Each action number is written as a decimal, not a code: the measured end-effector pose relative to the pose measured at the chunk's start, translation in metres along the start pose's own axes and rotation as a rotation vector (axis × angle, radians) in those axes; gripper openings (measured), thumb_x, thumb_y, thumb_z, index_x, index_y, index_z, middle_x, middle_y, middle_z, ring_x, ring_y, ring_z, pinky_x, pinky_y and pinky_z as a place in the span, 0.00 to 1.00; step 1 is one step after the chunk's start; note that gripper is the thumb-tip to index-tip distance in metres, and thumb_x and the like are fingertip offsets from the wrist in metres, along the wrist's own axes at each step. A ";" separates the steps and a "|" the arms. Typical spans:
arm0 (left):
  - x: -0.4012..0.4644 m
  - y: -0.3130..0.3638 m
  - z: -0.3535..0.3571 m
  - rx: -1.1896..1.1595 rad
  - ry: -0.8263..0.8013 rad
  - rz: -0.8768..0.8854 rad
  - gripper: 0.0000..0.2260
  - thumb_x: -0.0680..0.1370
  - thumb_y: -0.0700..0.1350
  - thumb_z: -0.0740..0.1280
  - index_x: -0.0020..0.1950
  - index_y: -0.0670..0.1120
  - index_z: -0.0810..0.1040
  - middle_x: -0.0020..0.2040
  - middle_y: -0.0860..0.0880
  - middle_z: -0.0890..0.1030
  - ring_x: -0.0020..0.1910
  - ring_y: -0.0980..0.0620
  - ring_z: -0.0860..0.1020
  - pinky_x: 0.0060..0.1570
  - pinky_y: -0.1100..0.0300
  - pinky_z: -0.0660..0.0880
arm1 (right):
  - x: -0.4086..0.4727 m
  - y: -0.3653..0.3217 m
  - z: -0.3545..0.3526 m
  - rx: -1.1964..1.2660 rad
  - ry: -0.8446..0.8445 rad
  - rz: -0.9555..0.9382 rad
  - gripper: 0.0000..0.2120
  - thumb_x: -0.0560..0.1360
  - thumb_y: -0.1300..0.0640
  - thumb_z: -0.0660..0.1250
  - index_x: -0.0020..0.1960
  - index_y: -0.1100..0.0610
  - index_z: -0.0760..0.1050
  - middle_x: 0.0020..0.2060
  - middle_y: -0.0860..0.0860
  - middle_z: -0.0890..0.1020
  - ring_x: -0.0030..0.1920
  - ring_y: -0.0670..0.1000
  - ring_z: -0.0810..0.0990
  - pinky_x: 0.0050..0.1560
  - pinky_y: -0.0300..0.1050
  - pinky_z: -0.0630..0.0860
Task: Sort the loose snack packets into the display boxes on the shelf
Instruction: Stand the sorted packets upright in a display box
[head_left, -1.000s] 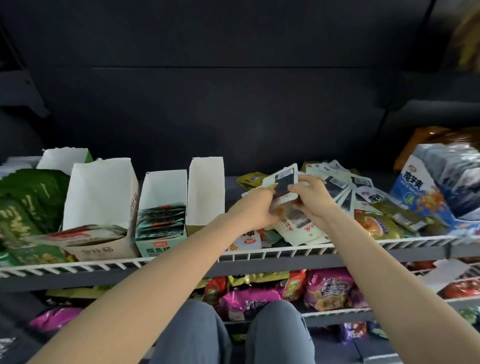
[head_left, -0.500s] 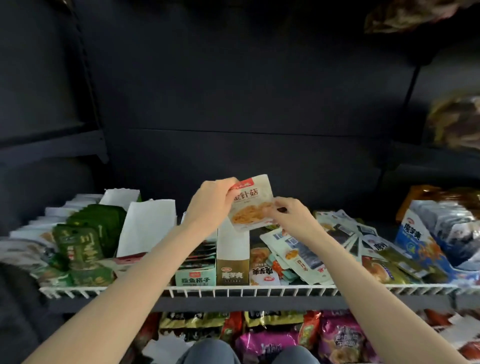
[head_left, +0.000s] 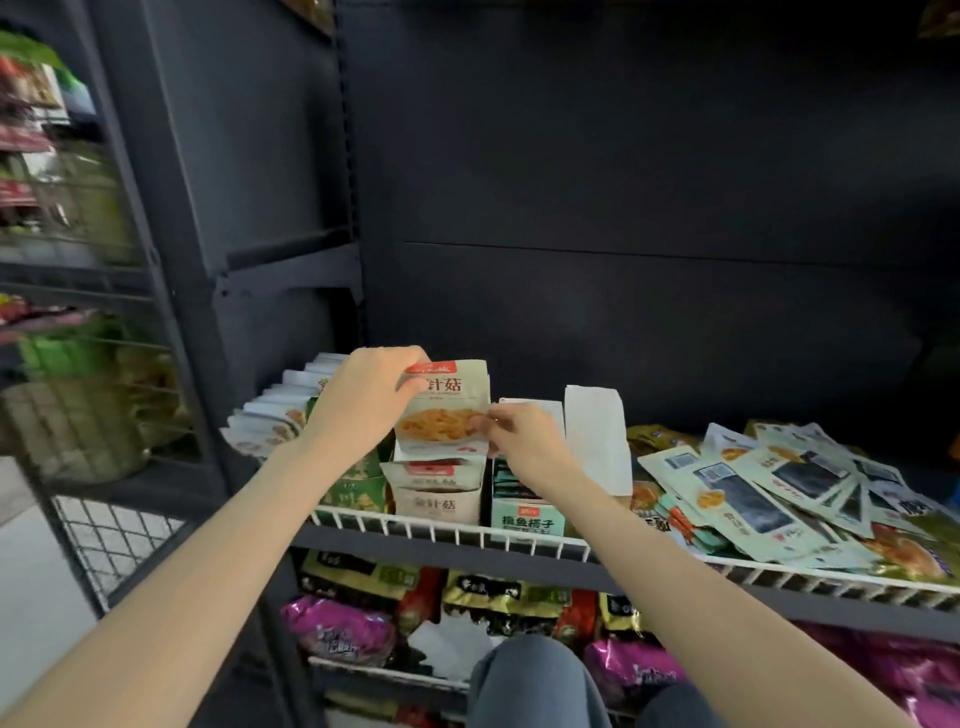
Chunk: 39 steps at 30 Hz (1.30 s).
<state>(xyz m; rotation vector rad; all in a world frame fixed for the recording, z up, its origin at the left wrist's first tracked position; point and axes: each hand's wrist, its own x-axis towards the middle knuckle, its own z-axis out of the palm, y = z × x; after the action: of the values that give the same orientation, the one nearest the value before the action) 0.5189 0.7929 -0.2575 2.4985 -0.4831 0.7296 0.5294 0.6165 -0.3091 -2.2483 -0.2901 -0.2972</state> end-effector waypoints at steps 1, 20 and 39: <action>-0.002 -0.005 0.001 0.020 -0.023 -0.020 0.11 0.78 0.43 0.65 0.59 0.44 0.78 0.51 0.46 0.81 0.47 0.49 0.78 0.46 0.58 0.71 | 0.002 0.000 0.005 -0.051 -0.035 0.007 0.13 0.80 0.53 0.60 0.53 0.57 0.80 0.38 0.53 0.81 0.34 0.48 0.76 0.31 0.30 0.68; -0.005 -0.031 0.027 0.039 -0.608 -0.047 0.12 0.79 0.51 0.62 0.51 0.46 0.82 0.40 0.48 0.82 0.34 0.51 0.76 0.37 0.55 0.73 | 0.006 0.010 0.004 -0.318 -0.216 -0.049 0.10 0.77 0.60 0.64 0.54 0.58 0.81 0.43 0.53 0.80 0.41 0.50 0.75 0.42 0.41 0.71; 0.021 0.136 0.140 -0.284 -0.332 0.099 0.12 0.80 0.43 0.59 0.62 0.47 0.74 0.57 0.49 0.78 0.54 0.52 0.77 0.57 0.54 0.75 | -0.048 0.131 -0.130 -0.284 0.208 0.345 0.16 0.77 0.60 0.62 0.65 0.57 0.72 0.59 0.54 0.79 0.52 0.55 0.78 0.50 0.47 0.76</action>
<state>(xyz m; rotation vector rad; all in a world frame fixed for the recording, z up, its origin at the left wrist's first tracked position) 0.5296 0.6017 -0.3005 2.3416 -0.7746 0.2544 0.5093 0.4288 -0.3356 -2.4674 0.2644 -0.4028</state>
